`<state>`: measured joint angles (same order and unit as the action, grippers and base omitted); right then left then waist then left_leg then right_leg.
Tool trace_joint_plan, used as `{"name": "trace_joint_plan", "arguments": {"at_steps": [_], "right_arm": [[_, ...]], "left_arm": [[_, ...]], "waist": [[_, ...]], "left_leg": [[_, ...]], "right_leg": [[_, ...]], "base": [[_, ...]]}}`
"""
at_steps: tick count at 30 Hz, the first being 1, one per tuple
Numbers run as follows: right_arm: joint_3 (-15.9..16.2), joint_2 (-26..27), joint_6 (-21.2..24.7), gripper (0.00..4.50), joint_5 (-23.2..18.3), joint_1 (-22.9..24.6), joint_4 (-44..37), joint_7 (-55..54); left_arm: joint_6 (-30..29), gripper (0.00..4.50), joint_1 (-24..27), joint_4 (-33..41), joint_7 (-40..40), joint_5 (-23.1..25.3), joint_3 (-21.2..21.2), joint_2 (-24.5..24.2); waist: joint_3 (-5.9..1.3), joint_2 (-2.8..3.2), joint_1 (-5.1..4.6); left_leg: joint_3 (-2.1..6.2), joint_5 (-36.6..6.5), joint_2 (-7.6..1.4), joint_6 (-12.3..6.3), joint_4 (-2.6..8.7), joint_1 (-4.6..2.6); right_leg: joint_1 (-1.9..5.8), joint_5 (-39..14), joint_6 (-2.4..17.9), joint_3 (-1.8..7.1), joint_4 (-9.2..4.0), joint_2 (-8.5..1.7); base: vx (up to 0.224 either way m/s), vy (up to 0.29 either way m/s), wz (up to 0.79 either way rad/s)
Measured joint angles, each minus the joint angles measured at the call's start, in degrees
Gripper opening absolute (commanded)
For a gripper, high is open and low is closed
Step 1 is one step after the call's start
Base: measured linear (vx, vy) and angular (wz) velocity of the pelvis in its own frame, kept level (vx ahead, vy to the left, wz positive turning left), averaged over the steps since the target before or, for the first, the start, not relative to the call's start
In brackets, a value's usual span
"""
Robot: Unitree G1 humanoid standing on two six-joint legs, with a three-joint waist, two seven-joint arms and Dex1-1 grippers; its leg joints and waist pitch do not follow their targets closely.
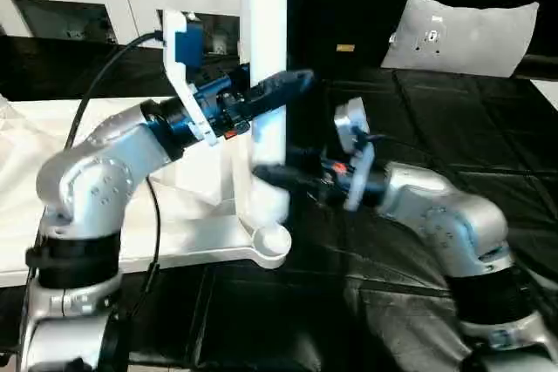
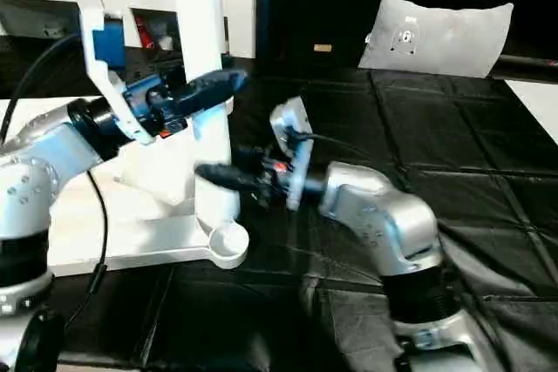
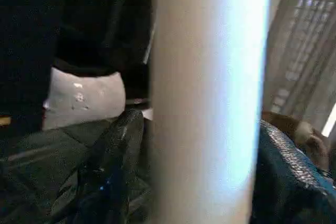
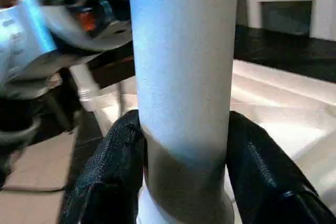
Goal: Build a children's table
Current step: Pick table leg
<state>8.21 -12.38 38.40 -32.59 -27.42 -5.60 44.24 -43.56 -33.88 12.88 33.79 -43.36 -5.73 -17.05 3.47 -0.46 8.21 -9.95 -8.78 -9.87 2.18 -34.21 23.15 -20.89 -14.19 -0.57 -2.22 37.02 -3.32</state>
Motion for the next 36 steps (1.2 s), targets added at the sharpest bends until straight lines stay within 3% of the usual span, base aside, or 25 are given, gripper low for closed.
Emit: {"name": "trace_joint_plan", "arguments": {"at_steps": [9, 10, 16, 36], "right_arm": [[0.94, 5.17, -3.65, 1.88, 5.69, 0.54, 0.05, -9.47], [1.09, 5.74, -3.89, 1.88, 6.25, 0.54, 0.09, -10.4], [1.45, 8.41, -4.67, 1.88, 7.95, 0.54, 1.4, -13.46], [1.59, 8.83, -5.51, 1.88, 9.63, 0.53, 1.89, -14.27]], "left_arm": [[5.8, 2.95, 4.54, 5.43, -18.44, 11.94, 3.03, 8.95], [6.67, 2.65, 5.45, 6.65, -20.24, 13.21, 3.31, 9.65], [11.19, 2.58, 9.12, 9.38, -26.82, 20.35, 6.17, 12.52], [11.79, 2.58, 9.84, 9.74, -27.54, 20.65, 6.73, 13.79]], "waist": [[0.0, 0.01, -0.15], [0.0, 0.01, -0.22], [0.01, -0.01, -0.28], [0.01, 0.0, -0.35]], "left_leg": [[0.0, 0.0, 0.0, 0.01, 0.02, 0.01], [0.0, 0.0, -0.01, 0.01, 0.03, -0.01], [0.01, 0.0, -0.01, 0.0, 0.04, 0.02], [0.01, 0.0, 0.0, 0.0, 0.04, 0.02]], "right_leg": [[-0.02, 0.0, -0.02, 0.0, -0.03, 0.0], [-0.02, 0.0, -0.03, 0.03, -0.03, 0.01], [-0.03, -0.02, -0.07, 0.01, -0.05, 0.01], [-0.05, -0.01, -0.12, 0.03, -0.06, 0.01]], "base": [[0.0, 0.0, 0.0], [0.0, 0.0, 0.0], [0.0, 0.0, 0.0], [0.0, 0.0, 0.0]]}}
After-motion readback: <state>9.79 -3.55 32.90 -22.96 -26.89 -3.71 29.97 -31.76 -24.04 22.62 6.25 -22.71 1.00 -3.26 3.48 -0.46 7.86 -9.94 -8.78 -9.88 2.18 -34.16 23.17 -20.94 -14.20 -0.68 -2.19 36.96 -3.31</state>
